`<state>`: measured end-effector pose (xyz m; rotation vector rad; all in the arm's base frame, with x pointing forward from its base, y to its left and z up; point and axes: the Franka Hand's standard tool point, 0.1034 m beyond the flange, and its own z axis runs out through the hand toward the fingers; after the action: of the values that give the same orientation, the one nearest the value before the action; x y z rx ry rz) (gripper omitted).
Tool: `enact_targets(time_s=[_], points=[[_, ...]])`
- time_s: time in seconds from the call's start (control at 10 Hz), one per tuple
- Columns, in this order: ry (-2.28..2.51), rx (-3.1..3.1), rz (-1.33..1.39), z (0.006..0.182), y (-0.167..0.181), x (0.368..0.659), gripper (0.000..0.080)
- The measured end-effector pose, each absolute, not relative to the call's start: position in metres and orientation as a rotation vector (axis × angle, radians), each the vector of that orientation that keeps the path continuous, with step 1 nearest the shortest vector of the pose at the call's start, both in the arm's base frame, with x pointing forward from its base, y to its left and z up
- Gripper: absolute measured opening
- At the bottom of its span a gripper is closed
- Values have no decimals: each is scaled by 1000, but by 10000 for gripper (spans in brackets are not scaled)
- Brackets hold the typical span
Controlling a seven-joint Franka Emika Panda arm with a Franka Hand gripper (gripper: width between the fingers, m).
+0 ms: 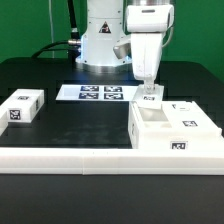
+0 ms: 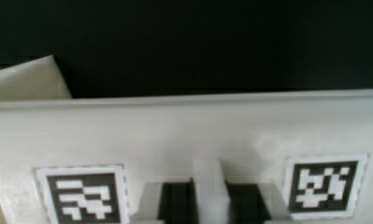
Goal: Assemble cabinet
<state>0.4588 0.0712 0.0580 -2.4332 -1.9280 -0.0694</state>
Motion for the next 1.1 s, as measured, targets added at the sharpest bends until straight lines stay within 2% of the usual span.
enact_targets(time_s=[1.1], points=[[-2044, -2340, -74, 57, 67, 467, 69]])
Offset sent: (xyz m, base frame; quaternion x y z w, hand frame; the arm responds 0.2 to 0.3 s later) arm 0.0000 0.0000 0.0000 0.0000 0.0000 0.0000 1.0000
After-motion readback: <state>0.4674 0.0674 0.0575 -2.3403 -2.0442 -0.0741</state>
